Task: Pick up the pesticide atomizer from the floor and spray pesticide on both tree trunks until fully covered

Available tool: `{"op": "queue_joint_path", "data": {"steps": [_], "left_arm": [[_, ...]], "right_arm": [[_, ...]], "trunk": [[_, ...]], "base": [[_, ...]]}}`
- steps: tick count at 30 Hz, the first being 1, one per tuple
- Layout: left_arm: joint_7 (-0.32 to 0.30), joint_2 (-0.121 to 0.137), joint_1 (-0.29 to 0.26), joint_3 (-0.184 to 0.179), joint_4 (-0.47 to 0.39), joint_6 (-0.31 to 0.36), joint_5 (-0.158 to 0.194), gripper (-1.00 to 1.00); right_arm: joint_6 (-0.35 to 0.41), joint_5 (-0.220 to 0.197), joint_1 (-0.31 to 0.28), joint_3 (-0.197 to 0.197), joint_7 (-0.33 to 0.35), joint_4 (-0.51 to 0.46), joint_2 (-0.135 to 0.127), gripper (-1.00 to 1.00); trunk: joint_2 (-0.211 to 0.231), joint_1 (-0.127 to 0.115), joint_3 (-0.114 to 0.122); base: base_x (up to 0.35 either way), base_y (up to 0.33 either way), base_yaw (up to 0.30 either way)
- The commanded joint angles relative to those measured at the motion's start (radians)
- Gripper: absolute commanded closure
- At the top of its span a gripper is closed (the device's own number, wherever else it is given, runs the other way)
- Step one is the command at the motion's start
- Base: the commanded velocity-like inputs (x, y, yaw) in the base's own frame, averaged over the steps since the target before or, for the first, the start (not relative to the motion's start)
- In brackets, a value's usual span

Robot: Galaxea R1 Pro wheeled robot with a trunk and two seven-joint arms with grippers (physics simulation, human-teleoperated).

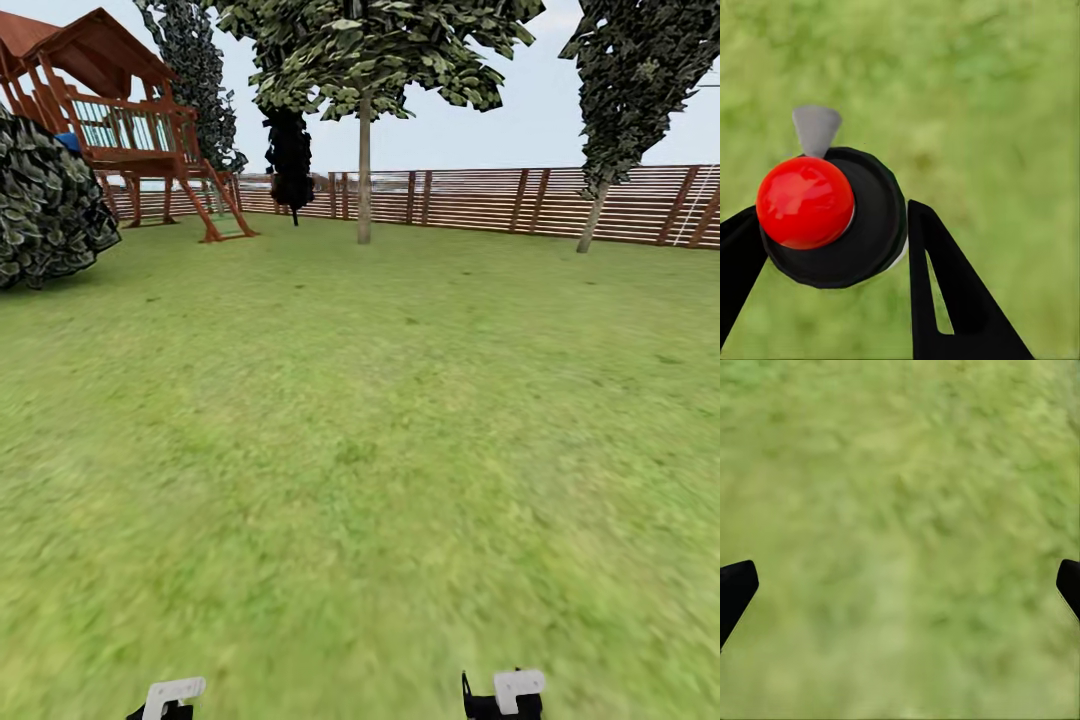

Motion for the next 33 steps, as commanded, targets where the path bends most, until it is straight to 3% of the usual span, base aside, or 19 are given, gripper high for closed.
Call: {"op": "queue_joint_path", "data": {"steps": [1, 33], "left_arm": [[-0.001, 0.0, -0.001, 0.008, 0.001, -0.004, -0.011, 1.0], [-0.001, 0.0, -0.001, 0.008, 0.001, -0.004, -0.011, 1.0]], "right_arm": [[0.0, 0.009, -0.001, 0.003, -0.01, 0.001, 0.0, -1.0], [0.0, 0.009, -0.001, 0.003, -0.01, 0.001, 0.0, -1.0]], "trunk": [[0.0, 0.0, -0.001], [0.0, 0.0, -0.001]], "base": [[0.339, 0.0, 0.0], [0.339, 0.0, 0.0]]}}
